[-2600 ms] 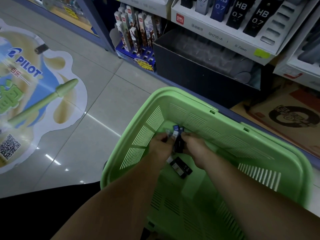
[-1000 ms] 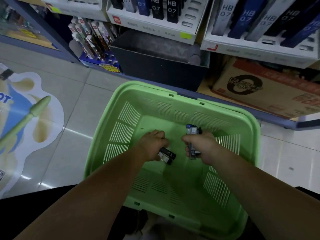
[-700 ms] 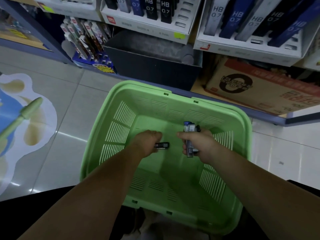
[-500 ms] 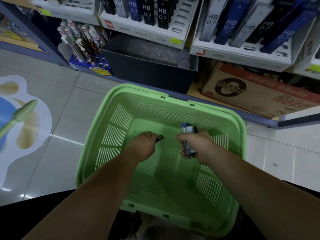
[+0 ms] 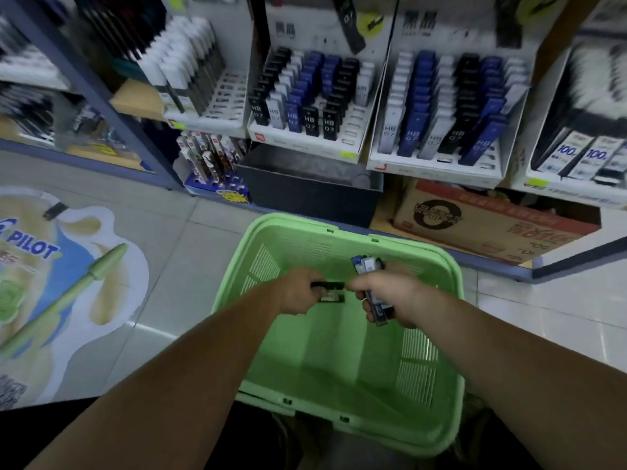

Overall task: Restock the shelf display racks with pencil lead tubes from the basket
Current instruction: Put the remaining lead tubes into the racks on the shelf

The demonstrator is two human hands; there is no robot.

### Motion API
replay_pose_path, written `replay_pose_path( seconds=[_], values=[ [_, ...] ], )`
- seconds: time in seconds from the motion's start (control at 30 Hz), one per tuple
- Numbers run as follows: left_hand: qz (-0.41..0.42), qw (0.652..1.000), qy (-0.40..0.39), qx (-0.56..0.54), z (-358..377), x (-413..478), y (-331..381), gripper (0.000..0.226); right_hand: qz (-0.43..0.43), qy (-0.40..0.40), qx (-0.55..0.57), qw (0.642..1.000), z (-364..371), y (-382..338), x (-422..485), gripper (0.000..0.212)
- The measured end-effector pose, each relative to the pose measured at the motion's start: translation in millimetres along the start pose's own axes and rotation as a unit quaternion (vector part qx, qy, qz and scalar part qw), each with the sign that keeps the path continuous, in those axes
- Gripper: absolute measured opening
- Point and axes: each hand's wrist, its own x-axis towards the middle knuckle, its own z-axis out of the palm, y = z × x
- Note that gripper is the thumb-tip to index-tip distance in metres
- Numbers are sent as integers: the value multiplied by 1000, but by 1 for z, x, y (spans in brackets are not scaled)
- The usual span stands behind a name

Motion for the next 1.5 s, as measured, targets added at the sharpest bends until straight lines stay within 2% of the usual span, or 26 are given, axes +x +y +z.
replay_pose_path(
  seconds=[0.13, 0.23, 0.43, 0.6, 0.7, 0.83, 1.03, 1.13, 1.23, 1.33, 1.43, 1.5],
  values=[
    [43, 999, -10, 3, -53, -53, 51, 16, -106, 73, -51, 990, -2, -38, -39, 28],
    [79, 996, 27, -2, -86, -92, 86, 13, -186, 39, -89, 978, -11, -76, -79, 32],
    [148, 982, 91, -76, -139, -150, 136, 10, -291, -8, -153, 944, -36, -133, -152, 38],
    [188, 951, 104, -220, -157, -158, 160, 19, -292, -18, -183, 939, -47, -156, -170, 39],
    [161, 922, 137, -324, -170, -153, 163, 36, -273, -33, -115, 955, -45, -165, -165, 34],
    [135, 875, 176, -430, -190, -144, 155, 29, -264, -41, -31, 963, -32, -176, -153, 24],
    [130, 860, 238, -432, -223, -142, 127, 10, -275, -21, 28, 961, 18, -215, -130, 24],
    [116, 860, 308, -390, -237, -138, 100, 22, -287, 10, 22, 957, 47, -241, -117, 23],
    [121, 865, 356, -333, -252, -136, 72, 37, -286, -9, 27, 958, 75, -264, -107, 21],
    [117, 881, 362, -279, -271, -135, 50, 35, -283, -13, 14, 959, 97, -279, -96, 13],
    [122, 894, 358, -240, -297, -135, 40, 16, -286, -3, 9, 958, 109, -292, -83, 17],
    [132, 902, 366, -188, -317, -136, 37, 16, -290, -4, 4, 957, 112, -299, -77, 18]
  ],
)
